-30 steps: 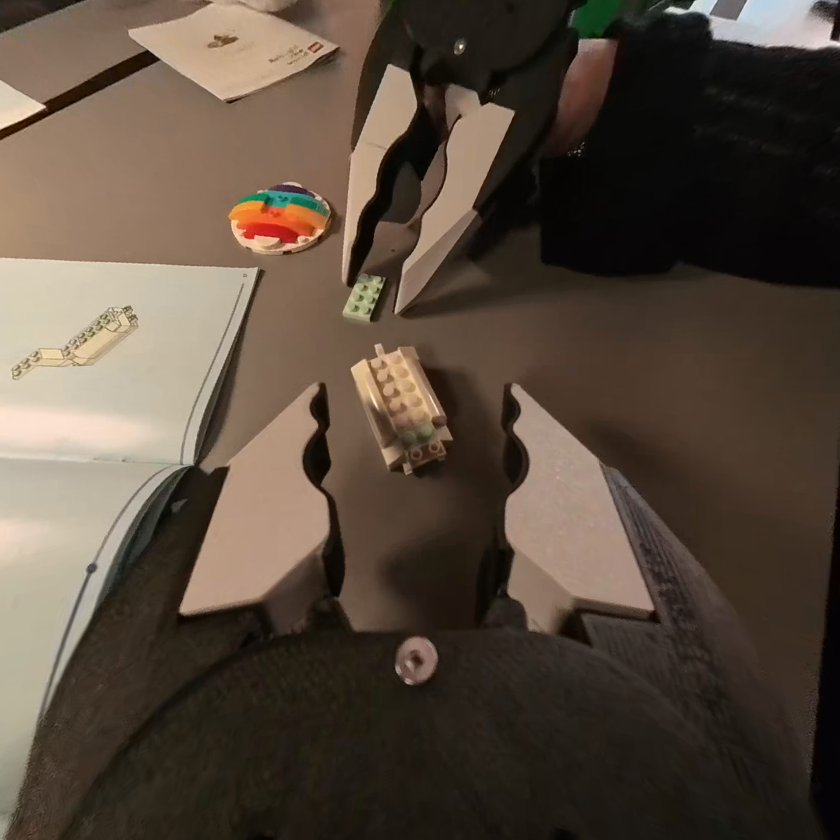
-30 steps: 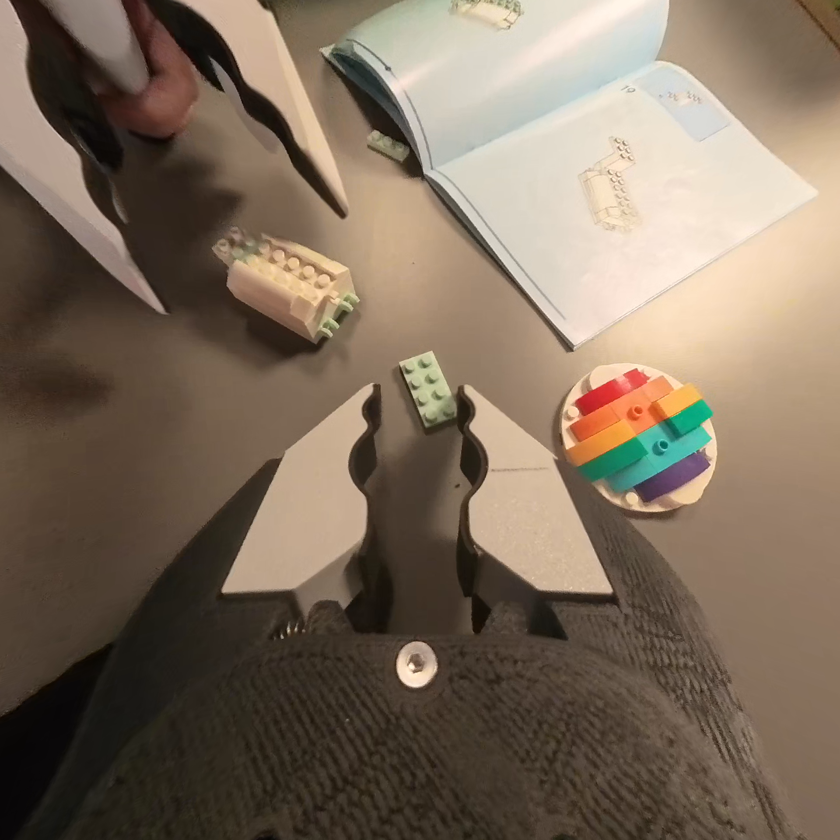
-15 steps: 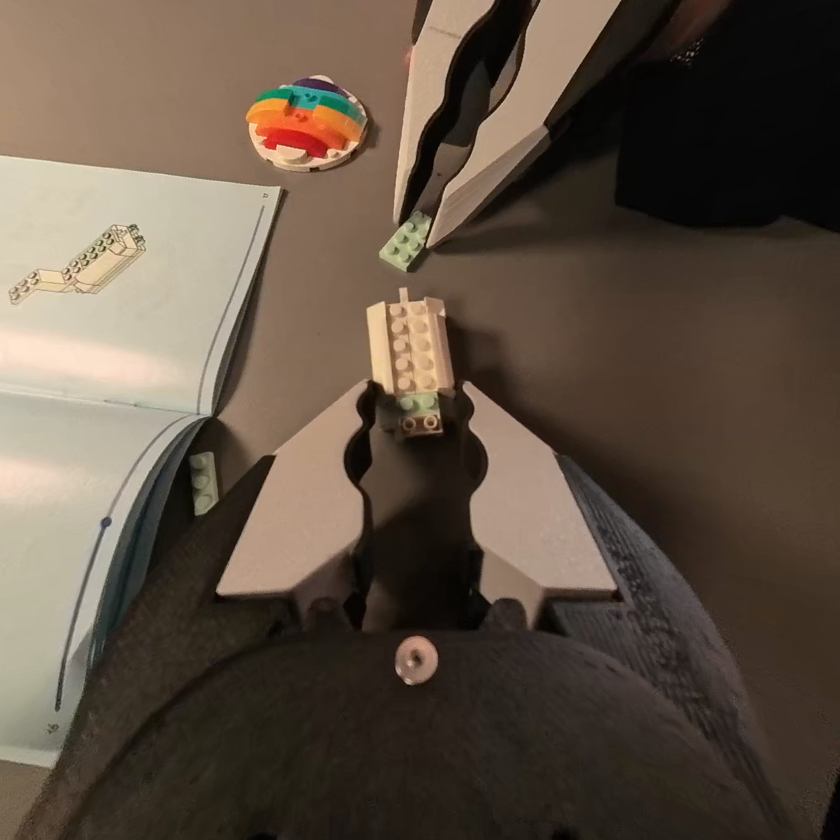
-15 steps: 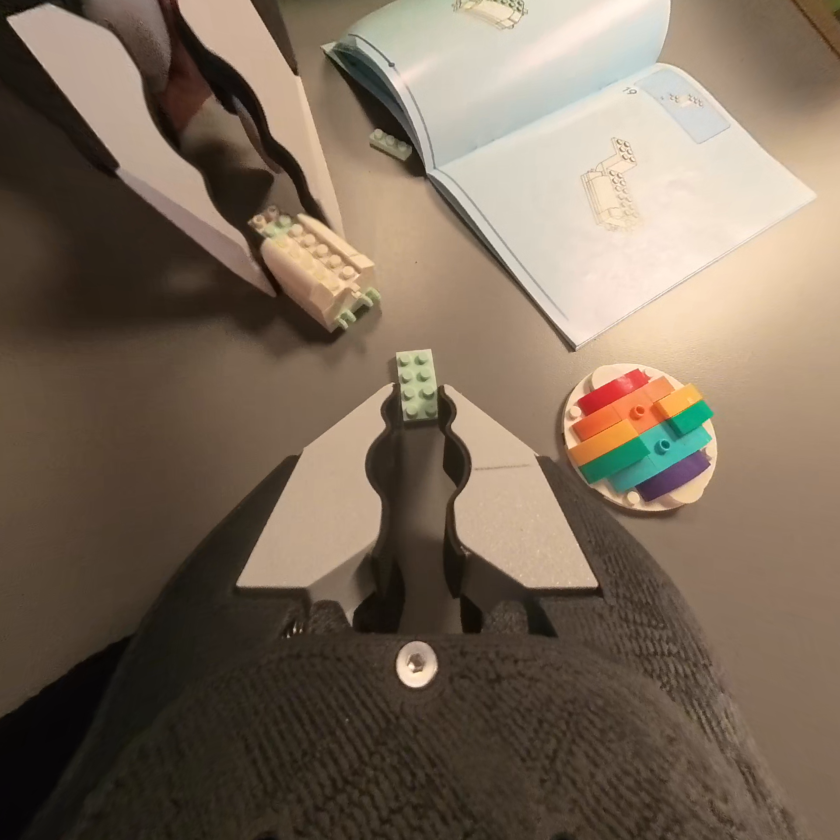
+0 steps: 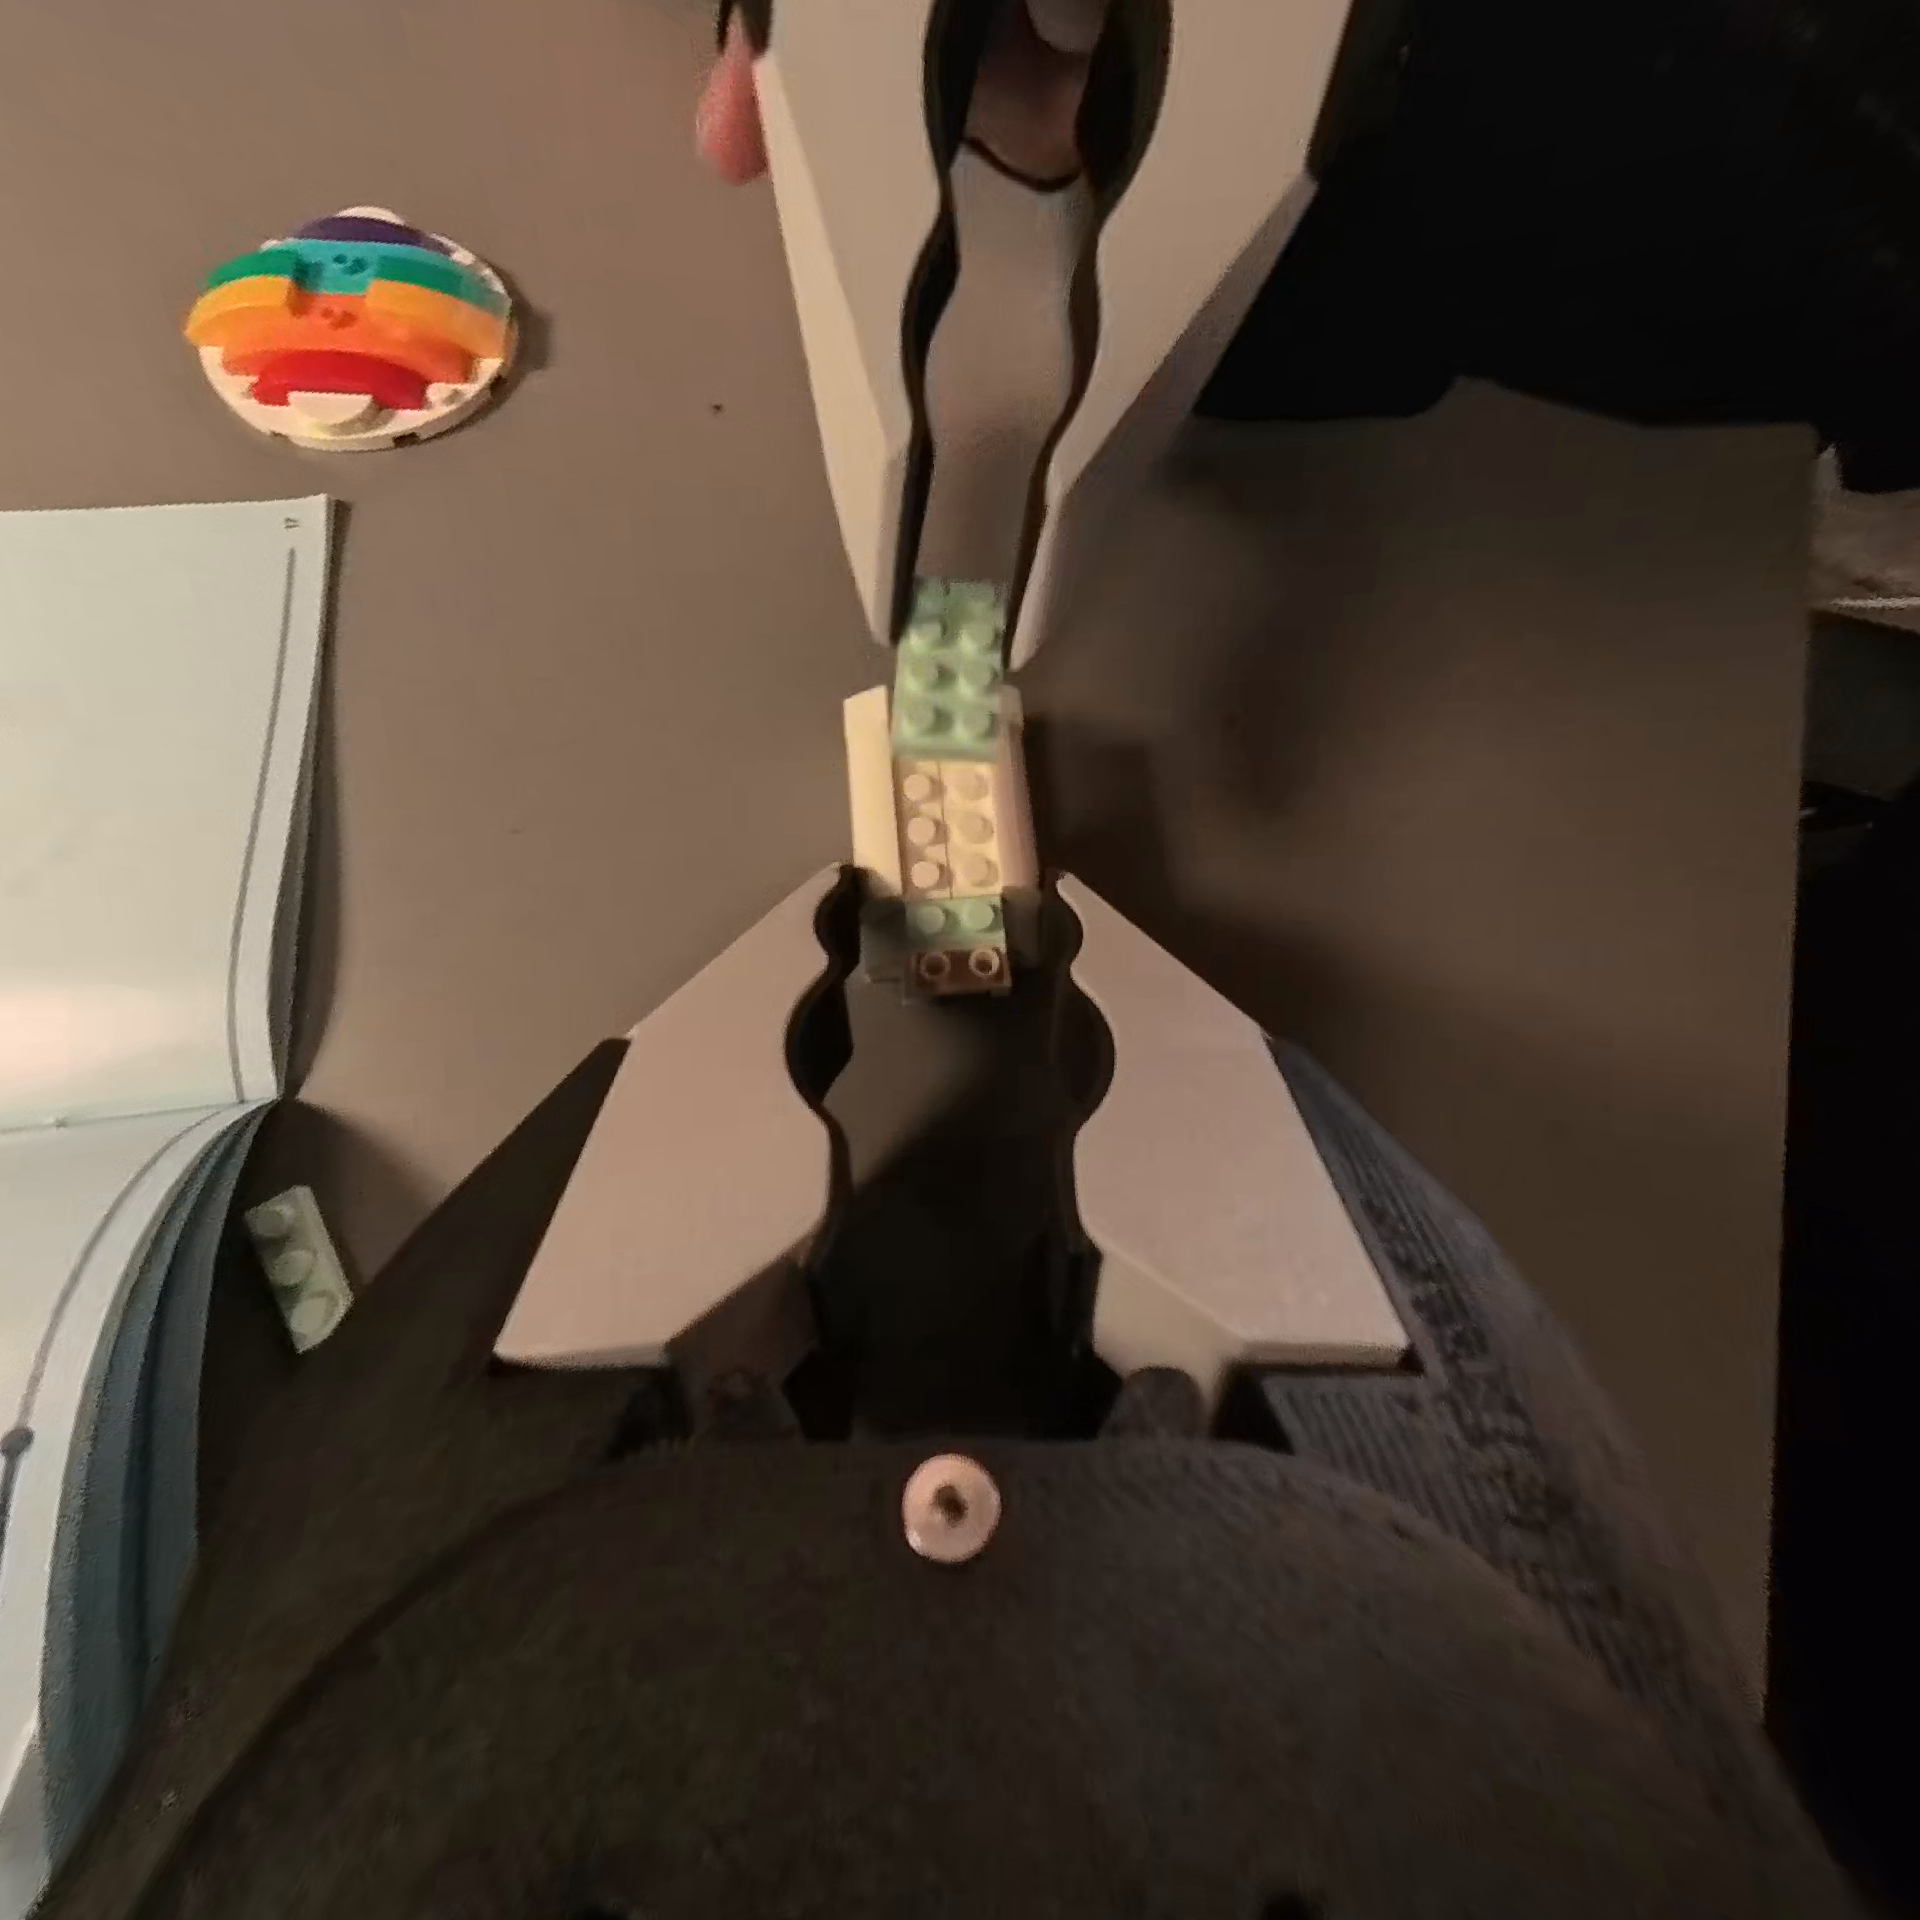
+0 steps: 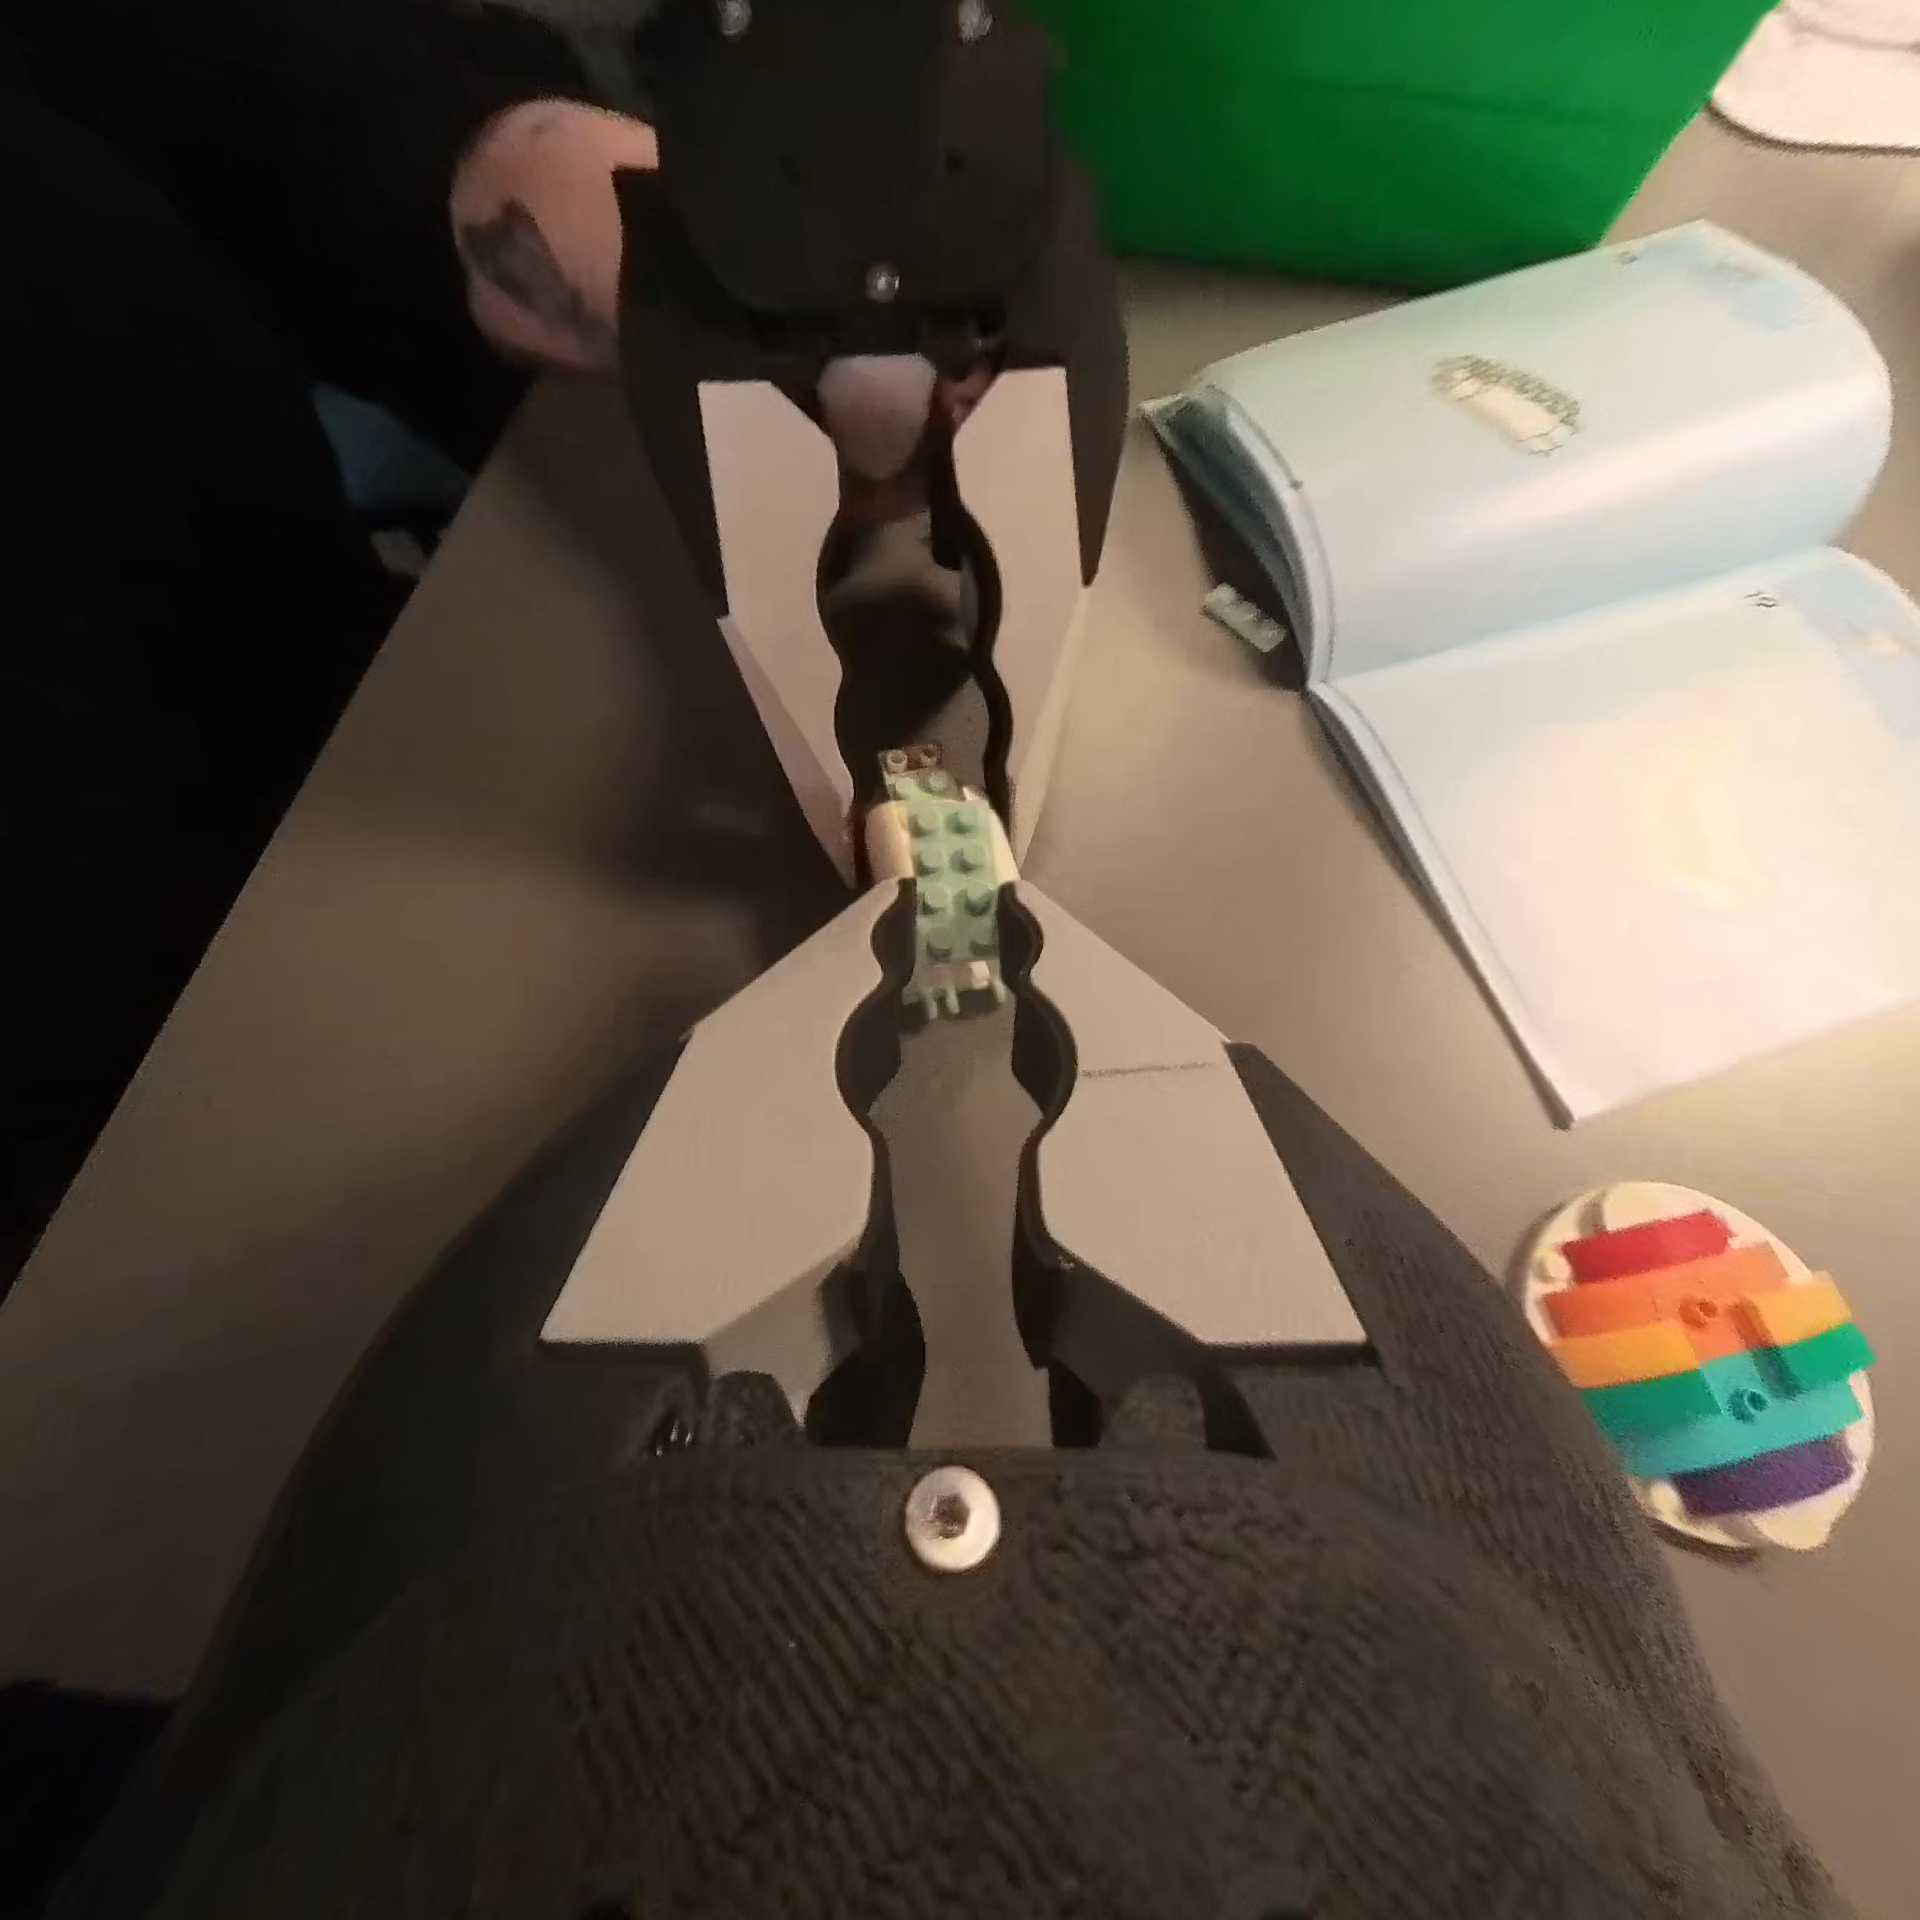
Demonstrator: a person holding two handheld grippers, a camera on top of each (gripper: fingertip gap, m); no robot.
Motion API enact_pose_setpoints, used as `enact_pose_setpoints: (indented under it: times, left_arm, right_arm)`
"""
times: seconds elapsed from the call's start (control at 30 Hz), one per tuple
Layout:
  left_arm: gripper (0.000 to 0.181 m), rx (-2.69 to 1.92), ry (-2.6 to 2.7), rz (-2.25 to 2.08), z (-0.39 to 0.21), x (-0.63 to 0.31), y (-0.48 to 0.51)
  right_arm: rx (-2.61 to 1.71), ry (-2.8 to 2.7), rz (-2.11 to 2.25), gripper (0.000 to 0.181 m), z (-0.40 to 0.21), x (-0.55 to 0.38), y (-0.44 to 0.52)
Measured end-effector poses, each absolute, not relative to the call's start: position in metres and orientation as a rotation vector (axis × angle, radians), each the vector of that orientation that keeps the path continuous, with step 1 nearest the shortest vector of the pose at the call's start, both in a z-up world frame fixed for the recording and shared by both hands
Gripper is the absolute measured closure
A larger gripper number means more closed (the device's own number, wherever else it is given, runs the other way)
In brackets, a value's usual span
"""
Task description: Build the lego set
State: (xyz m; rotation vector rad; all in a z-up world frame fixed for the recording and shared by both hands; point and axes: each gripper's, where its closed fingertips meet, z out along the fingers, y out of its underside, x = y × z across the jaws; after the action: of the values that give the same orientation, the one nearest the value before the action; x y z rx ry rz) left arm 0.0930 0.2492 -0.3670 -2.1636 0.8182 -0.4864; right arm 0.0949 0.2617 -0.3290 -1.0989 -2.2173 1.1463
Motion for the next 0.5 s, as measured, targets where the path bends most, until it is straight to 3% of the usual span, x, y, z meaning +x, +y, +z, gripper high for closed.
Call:
enact_pose_setpoints:
  times: [0.03,0.5]
  left_arm:
    - [0.147,-2.159,0.831,-0.477,-0.367,0.094,0.249]
    - [0.147,-2.147,0.863,-0.446,-0.368,0.095,0.248]
  right_arm:
    - [-1.097,-2.231,1.129,0.167,-0.331,0.095,0.260]
    - [-1.084,-2.305,1.034,0.167,-0.344,0.095,0.255]
